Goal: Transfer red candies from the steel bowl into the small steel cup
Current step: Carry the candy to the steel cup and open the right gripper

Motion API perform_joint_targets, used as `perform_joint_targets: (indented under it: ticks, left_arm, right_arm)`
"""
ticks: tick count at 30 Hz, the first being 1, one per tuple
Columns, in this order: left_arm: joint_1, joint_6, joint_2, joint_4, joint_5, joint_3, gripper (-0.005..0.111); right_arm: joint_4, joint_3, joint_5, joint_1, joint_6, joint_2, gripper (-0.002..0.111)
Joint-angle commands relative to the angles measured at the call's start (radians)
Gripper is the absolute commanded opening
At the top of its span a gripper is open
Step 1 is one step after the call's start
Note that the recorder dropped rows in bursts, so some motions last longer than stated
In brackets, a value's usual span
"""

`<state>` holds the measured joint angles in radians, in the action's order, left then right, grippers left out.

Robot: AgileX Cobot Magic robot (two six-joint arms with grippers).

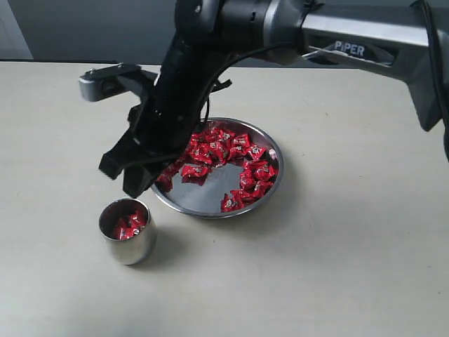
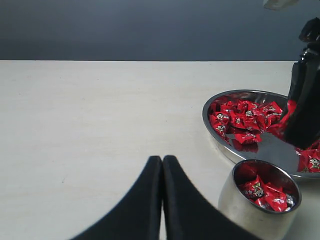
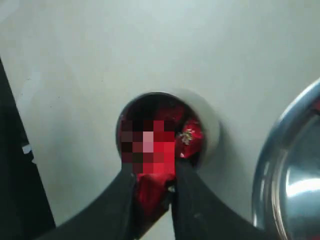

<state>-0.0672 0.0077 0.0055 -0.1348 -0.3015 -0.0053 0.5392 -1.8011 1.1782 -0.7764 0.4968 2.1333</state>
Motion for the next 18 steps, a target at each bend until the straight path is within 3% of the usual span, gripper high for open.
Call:
perform_joint_targets:
  ticks: [1, 5, 11, 18]
  left_arm:
    - [0.005, 0.000, -0.005, 0.001, 0.010, 0.005, 0.000]
    - [0.005, 0.000, -0.005, 0.001, 0.010, 0.005, 0.000]
    - [0.005, 0.000, -0.005, 0.001, 0.010, 0.005, 0.000]
    - [0.005, 0.000, -0.005, 0.001, 0.010, 0.005, 0.000]
  right_arm:
    - [-0.077, 0.001, -0.033, -0.063, 0.027, -0.003, -0.001]
    - [-0.112, 0.001, -0.041, -0.083, 0.025, 0.015, -0.001]
    - [-0.112, 0.001, -0.041, -0.083, 0.025, 0.038, 0.037]
    - [-0.124, 0.001, -0.041, -0.083, 0.025, 0.038, 0.039]
